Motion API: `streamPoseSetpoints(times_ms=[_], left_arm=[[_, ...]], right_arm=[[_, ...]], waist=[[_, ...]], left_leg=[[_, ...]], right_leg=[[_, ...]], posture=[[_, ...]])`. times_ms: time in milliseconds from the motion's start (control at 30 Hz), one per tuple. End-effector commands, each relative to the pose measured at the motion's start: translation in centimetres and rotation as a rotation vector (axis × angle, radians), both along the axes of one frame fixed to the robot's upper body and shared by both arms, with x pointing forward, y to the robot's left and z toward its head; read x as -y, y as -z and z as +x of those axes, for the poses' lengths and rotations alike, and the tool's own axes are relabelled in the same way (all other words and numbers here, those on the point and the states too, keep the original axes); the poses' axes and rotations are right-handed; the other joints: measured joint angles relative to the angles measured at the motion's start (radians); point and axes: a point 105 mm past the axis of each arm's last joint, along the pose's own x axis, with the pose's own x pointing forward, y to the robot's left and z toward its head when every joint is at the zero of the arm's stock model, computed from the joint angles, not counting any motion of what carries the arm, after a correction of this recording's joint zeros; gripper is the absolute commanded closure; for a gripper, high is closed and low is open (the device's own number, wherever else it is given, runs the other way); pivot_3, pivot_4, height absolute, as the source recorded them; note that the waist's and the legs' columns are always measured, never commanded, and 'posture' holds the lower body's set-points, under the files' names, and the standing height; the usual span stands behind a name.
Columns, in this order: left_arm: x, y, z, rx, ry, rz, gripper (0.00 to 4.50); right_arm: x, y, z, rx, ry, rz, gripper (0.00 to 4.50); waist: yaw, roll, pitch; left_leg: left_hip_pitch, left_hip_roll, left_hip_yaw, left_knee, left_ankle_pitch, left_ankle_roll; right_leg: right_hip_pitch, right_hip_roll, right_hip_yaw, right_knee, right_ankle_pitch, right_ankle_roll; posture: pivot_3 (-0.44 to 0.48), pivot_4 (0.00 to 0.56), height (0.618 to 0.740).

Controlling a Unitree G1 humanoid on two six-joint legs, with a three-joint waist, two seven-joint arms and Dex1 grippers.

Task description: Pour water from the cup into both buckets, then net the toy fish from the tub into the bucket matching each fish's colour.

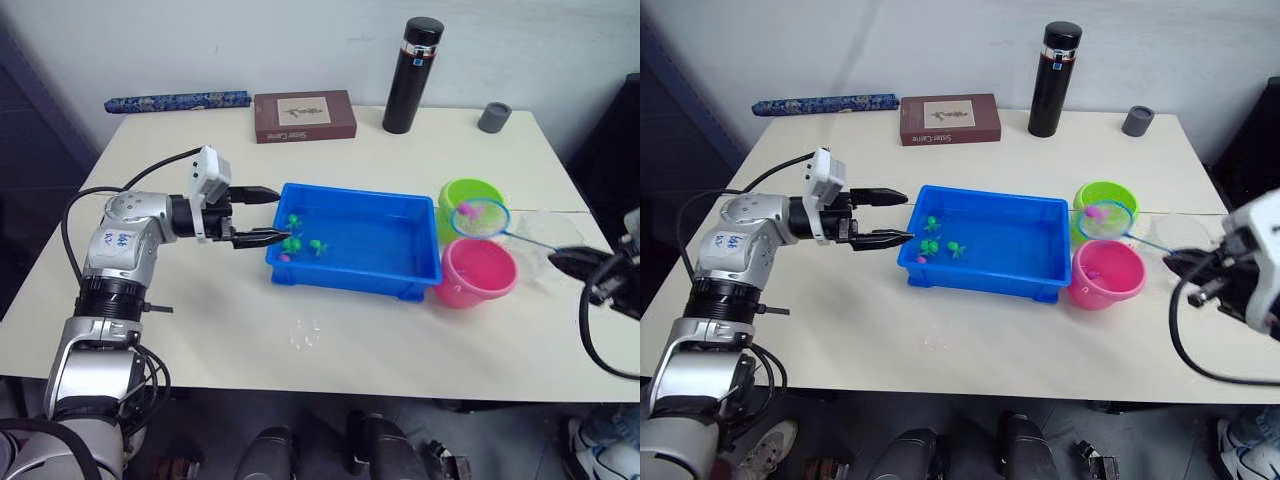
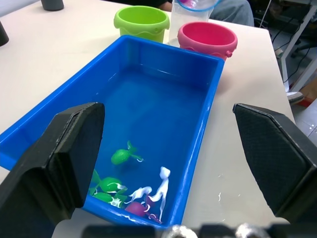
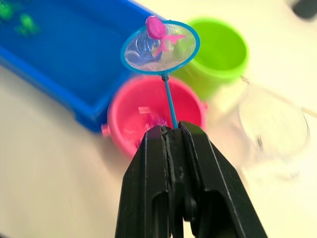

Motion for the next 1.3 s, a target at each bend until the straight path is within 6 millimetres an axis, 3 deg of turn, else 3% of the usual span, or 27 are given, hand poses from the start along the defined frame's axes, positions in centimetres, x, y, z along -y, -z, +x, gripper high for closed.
streamPoseSetpoints(times_ms=[33, 300, 433, 667, 833, 1000, 1133, 1300], left_arm=[[0.4, -0.7, 0.1, 0.037, 0.028, 0.007, 0.03], [0.4, -0.4, 0.3, 0.032, 0.035, 0.011, 0.03], [0.3, -0.2, 0.3, 0.026, 0.031, 0.015, 0.03], [0.1, -0.1, 0.2, 0.024, 0.026, 0.013, 0.03], [0.1, -0.1, 0.2, 0.023, 0.026, 0.012, 0.03], [0.0, -0.1, 0.3, 0.025, 0.023, 0.011, 0.03], [-1.6, -0.2, 0.1, 0.016, -0.034, 0.002, 0.03], [-3.6, 0.3, -0.4, 0.001, -0.108, 0.014, 0.03]], right_arm=[[-0.1, -1.1, -1.0, 0.087, 0.005, -0.084, 4.50], [0.6, 0.3, 0.2, 0.144, 0.029, -0.359, 4.50], [0.6, 2.2, 0.8, 0.131, -0.044, -0.628, 4.50], [2.1, 2.2, 1.0, 0.182, -0.091, -0.923, 4.50], [2.1, 1.7, 1.2, 0.242, -0.137, -1.070, 4.50], [1.9, 1.1, 1.1, 0.281, -0.118, -1.041, 4.50], [0.0, -1.7, 2.4, 0.398, -0.071, -0.787, 4.50], [-2.3, -2.6, 4.0, 0.381, -0.116, -0.560, 4.50]], waist=[[-0.004, 0.000, 0.000], [-0.005, 0.000, 0.000], [-0.003, 0.000, 0.000], [-0.003, 0.000, 0.000], [-0.004, 0.000, 0.000], [-0.004, 0.000, 0.000], [-0.012, 0.000, 0.000], [-0.018, 0.000, 0.000]], left_leg=[[0.000, 0.000, 0.000, 0.000, 0.000, 0.000], [0.002, 0.000, 0.001, 0.001, 0.000, 0.000], [0.002, 0.000, 0.001, 0.001, 0.000, 0.000], [0.002, -0.001, 0.001, 0.003, 0.000, 0.001], [0.002, -0.001, 0.002, 0.003, 0.000, 0.001], [0.002, 0.000, 0.002, 0.003, 0.000, 0.001], [0.003, 0.000, 0.002, 0.004, 0.000, 0.001], [0.004, 0.002, 0.001, 0.003, 0.000, 0.000]], right_leg=[[0.000, 0.000, 0.001, 0.000, 0.000, 0.001], [0.001, 0.001, 0.002, 0.000, 0.001, 0.001], [0.001, 0.001, 0.002, 0.000, 0.001, 0.001], [0.002, 0.002, 0.003, 0.000, 0.001, 0.002], [0.002, 0.002, 0.003, 0.000, 0.001, 0.002], [0.002, 0.003, 0.003, 0.000, 0.001, 0.002], [0.002, 0.003, 0.004, 0.001, 0.001, 0.002], [0.002, 0.003, 0.004, 0.003, 0.000, 0.001]], posture=[[0.000, 0.150, 0.740], [0.000, 0.150, 0.740], [0.000, 0.150, 0.740], [0.000, 0.150, 0.740], [0.000, 0.150, 0.740], [0.000, 0.150, 0.740], [0.000, 0.150, 0.740], [0.000, 0.150, 0.740]])
